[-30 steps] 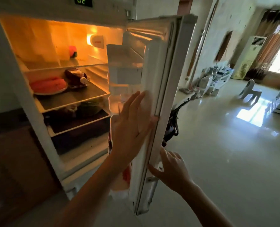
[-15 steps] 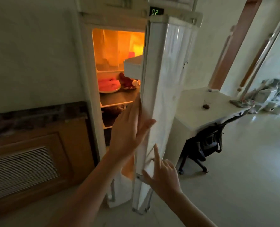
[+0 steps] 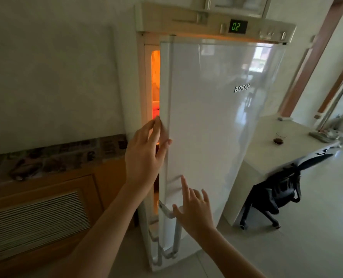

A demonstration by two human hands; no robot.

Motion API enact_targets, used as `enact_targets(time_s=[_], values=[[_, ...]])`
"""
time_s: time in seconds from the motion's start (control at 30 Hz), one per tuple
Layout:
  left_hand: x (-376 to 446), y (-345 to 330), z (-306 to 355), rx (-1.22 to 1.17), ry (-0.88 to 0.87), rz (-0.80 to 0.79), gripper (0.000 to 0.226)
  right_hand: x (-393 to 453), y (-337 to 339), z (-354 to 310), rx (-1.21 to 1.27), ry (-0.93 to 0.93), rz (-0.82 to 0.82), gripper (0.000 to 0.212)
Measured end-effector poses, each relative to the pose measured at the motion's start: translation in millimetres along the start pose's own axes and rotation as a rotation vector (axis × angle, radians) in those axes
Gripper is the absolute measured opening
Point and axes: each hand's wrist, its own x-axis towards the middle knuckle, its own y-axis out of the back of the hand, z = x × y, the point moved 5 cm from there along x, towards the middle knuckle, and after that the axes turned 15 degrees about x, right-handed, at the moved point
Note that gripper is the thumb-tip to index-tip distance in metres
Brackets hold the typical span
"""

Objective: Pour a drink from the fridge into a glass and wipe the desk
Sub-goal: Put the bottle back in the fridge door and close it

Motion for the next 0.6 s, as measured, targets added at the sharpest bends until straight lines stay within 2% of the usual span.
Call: enact_targets(time_s=[0.13, 0.3, 0.6], values=[[14, -21, -25, 0.079, 0.024, -0.019, 0.052, 26, -16, -8, -0.056, 0.051, 0.039, 0.087], [26, -44, -48, 0.136, 0.035, -0.022, 0.05, 52, -32, -16, -0.082, 0.009, 0.011, 0.09], [40, -62, -66, 0.173, 0.073, -0.023, 0.044, 78, -47, -18, -0.096, 0.004, -0.126, 0.083]])
